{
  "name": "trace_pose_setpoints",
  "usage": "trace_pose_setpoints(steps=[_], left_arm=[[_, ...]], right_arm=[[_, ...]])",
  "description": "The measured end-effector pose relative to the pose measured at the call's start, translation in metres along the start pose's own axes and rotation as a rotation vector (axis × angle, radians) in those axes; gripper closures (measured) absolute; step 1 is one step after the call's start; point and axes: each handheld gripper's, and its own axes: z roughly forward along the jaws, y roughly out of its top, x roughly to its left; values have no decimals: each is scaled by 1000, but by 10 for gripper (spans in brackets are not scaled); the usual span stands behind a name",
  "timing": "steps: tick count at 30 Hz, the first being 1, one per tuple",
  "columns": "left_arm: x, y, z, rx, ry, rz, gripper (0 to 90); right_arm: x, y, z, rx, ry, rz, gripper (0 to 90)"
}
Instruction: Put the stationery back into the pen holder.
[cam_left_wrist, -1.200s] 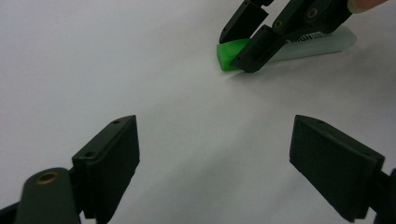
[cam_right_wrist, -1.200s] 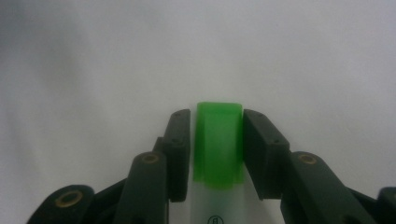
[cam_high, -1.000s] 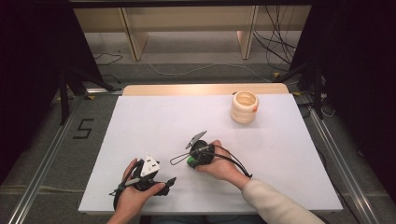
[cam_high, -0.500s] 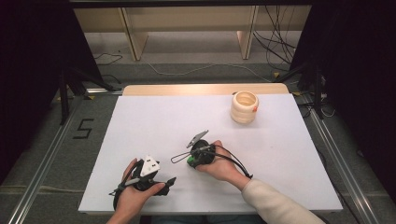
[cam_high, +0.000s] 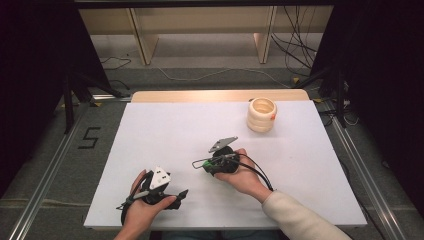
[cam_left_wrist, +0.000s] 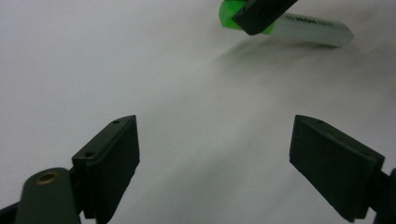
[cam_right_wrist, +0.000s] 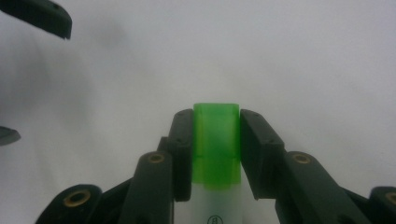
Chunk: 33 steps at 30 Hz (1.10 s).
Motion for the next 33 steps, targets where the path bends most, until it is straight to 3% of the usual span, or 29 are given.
trace_pose_setpoints(steps=[1,3,5,6,7,16,30,33], left_arm=[[0,0,-1,4,-2,2,158],[1,0,-1,3,0,2,158],[1,0,-1,2,1,1,158],[1,0,-1,2,0,1,158],[1,0,-1,3,0,2,158],[0,0,-1,3,-1,2,158],[0,0,0,0,1,2,158],[0,0,0,0,2,2,158]], right_arm=[[-3,-1,-5,-41,-5,13,674],[-4,-2,-8,-59,-6,21,674],[-9,-4,-16,-120,-18,33,674],[-9,-4,-16,-120,-18,33,674],[-11,-6,-22,-155,-32,44,674],[-27,-12,-47,-305,-80,80,674],[-51,-19,-74,-414,-145,124,674],[-58,-20,-81,-431,-162,154,674]])
